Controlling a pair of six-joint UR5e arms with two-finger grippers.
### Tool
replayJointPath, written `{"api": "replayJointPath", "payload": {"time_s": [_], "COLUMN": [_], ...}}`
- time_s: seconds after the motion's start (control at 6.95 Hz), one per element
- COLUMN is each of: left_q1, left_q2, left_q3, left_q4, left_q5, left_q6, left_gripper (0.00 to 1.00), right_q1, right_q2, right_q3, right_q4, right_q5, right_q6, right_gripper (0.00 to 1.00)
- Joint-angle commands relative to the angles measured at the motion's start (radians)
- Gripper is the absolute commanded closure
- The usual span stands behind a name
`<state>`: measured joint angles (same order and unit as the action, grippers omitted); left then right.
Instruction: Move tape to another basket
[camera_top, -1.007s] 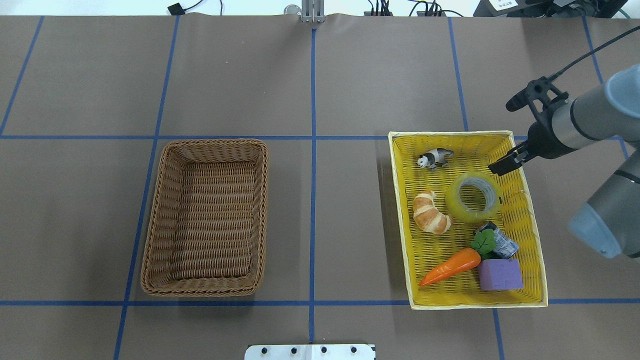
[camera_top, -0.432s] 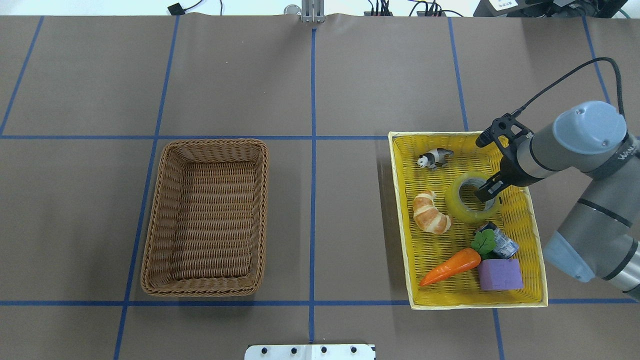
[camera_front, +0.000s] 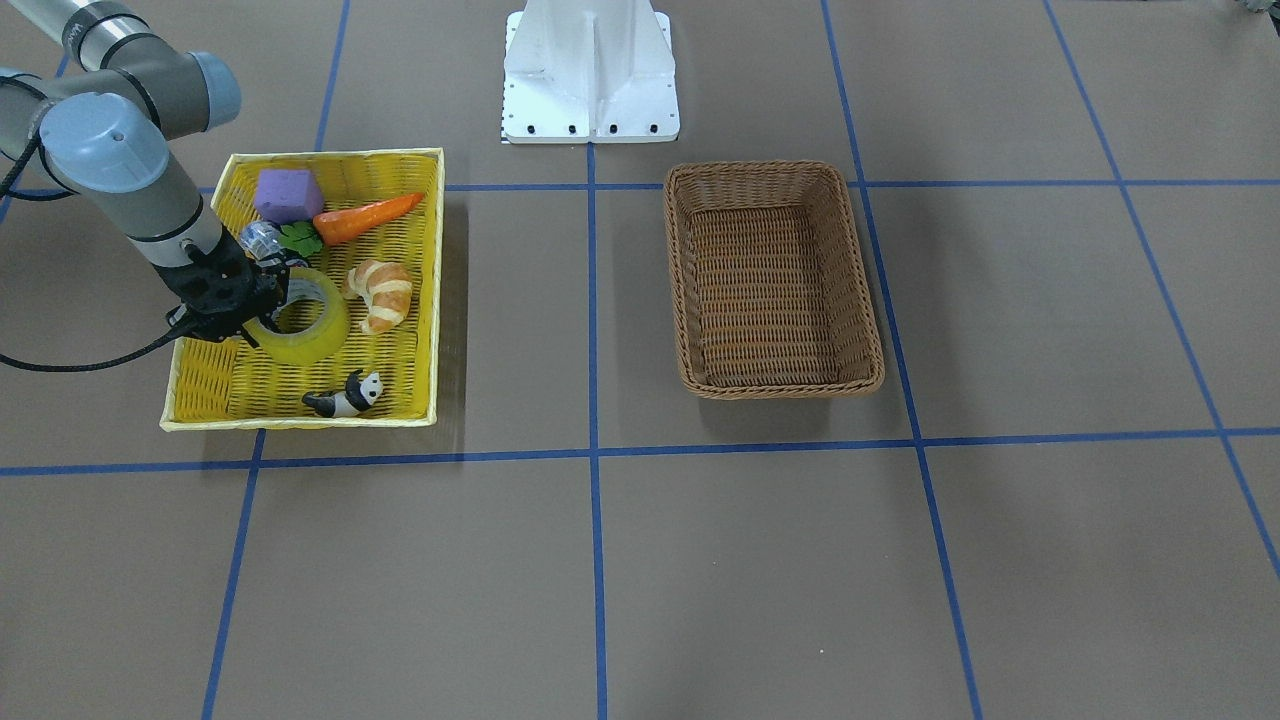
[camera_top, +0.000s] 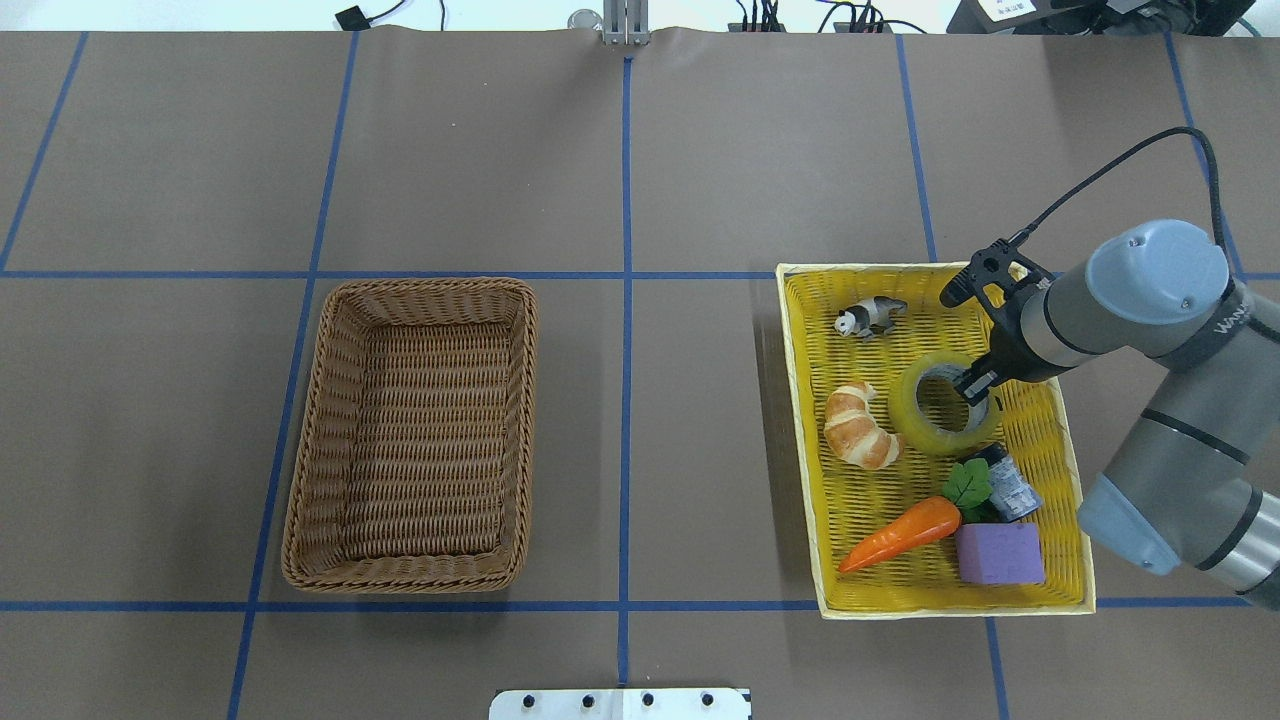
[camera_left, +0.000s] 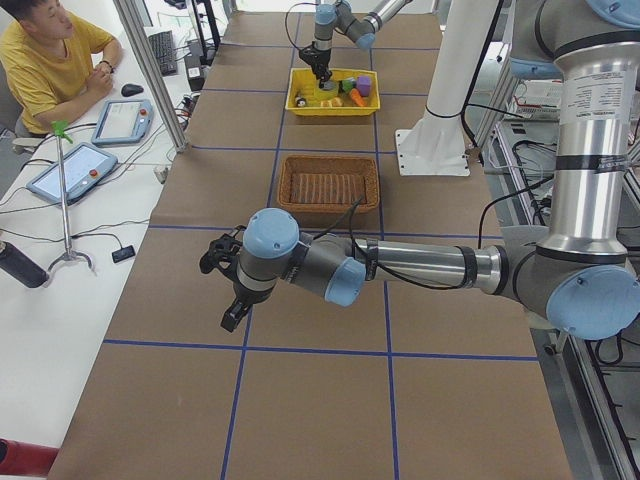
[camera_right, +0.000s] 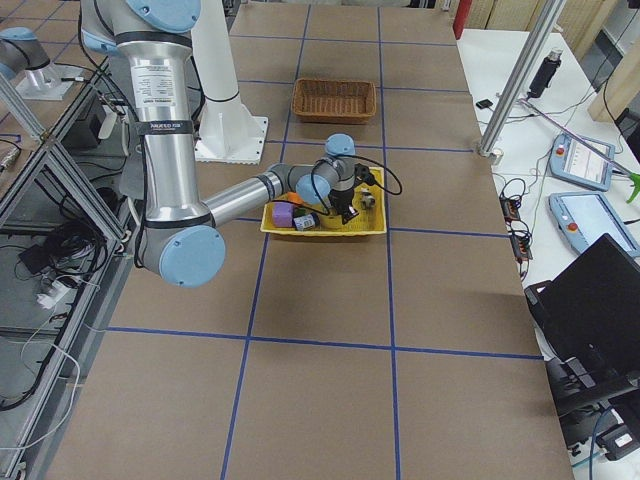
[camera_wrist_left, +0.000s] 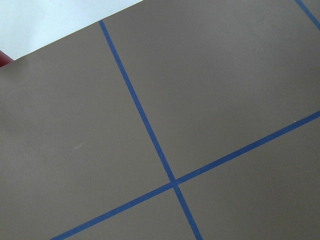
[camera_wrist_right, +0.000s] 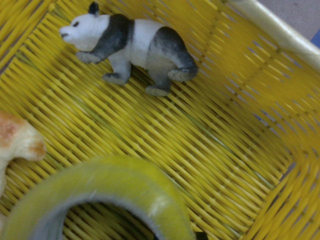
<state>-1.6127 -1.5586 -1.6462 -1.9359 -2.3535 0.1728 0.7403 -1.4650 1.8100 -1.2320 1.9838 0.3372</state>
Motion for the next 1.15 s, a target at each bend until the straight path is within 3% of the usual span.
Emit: {"api": "replayJointPath", "payload": {"time_s": [0.0,0.29,0.43,0.58,0.72,1.01], "left_q1": [-0.001,0.001,-0.001,0.005,0.031,0.155], "left_q2": [0.0,-0.002,0.0,-0.009,-0.018,-0.029], "left_q3": [0.0,-0.015,-0.012,-0.015,-0.055,-0.077], "left_q4": [0.002,-0.005,-0.07,-0.086,-0.125,-0.42], "left_q5": [-0.001,-0.004,-0.08,-0.174,-0.191,-0.184], "left_q6": [0.001,-0.001,-0.006,-0.048,-0.165,-0.562], "left_gripper": [0.01,0.01,0.01,0.01,0.02,0.01], "right_q1": [0.081,0.248,0.264,0.264,0.254,0.171], "right_q2": [-0.001,0.011,0.056,0.137,0.206,0.268], "right_q3": [0.06,0.069,0.081,0.072,0.051,0.028], "right_q4": [0.0,0.011,0.02,0.06,0.134,0.213], "right_q5": [0.021,0.067,0.055,0.05,0.05,-0.026], "right_q6": [-0.003,0.012,0.046,0.207,0.391,0.472], "right_gripper": [1.0,1.0,1.0,1.0,1.0,1.0]}}
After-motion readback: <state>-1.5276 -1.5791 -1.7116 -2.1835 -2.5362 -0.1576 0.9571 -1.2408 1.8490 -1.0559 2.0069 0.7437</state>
